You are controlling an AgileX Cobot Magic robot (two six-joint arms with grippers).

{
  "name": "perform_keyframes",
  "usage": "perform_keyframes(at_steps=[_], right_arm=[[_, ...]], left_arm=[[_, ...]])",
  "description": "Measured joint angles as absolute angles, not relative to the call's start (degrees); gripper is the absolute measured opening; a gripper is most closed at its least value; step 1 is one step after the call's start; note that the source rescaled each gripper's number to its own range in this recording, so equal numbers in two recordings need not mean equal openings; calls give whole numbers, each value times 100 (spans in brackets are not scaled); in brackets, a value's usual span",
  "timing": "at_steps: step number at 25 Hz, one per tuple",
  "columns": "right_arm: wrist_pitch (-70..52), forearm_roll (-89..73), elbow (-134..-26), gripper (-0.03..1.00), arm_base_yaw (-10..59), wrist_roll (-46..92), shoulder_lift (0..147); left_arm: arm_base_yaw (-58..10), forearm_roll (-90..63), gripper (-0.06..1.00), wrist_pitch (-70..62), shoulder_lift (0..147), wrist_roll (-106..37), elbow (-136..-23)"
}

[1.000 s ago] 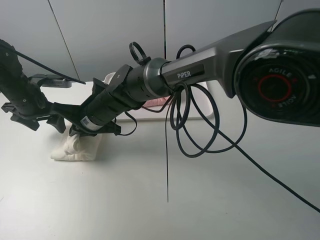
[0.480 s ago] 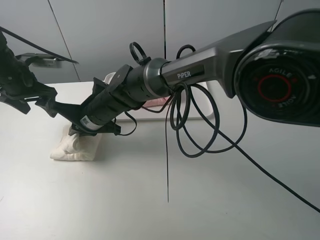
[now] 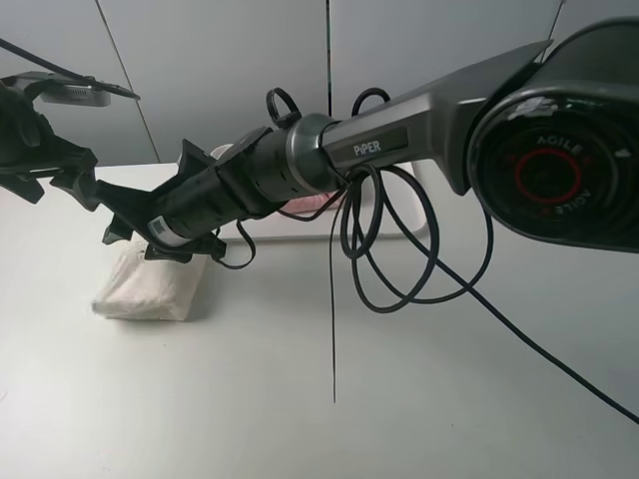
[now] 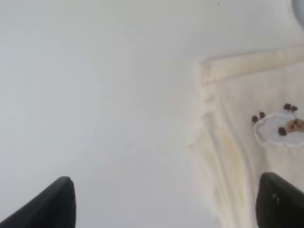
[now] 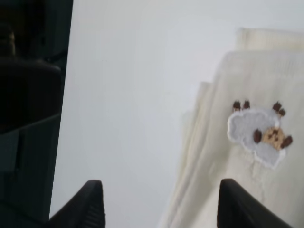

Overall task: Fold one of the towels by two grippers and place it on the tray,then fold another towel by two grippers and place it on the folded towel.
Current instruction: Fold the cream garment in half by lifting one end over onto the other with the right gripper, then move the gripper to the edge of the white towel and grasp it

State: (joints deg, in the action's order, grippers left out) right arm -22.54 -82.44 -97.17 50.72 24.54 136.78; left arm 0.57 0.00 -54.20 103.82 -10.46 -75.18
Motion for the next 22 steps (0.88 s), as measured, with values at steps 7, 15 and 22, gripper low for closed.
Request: perform_keyframes(at_steps=[7,15,22], right_arm=[[-2659,-8286,-9717,77,4953,2953,13678],[-3249,-7197,-9726,80,4403,2412,13678],[-3380,-5655,-9726,80,4350,1467,13701]], left_arm=[[57,40,97,-5442,10382,-1046,-7518],[57,63,97,-5442,10382,-1046,-7518],[57,63,97,-5442,10382,-1058,-7518]])
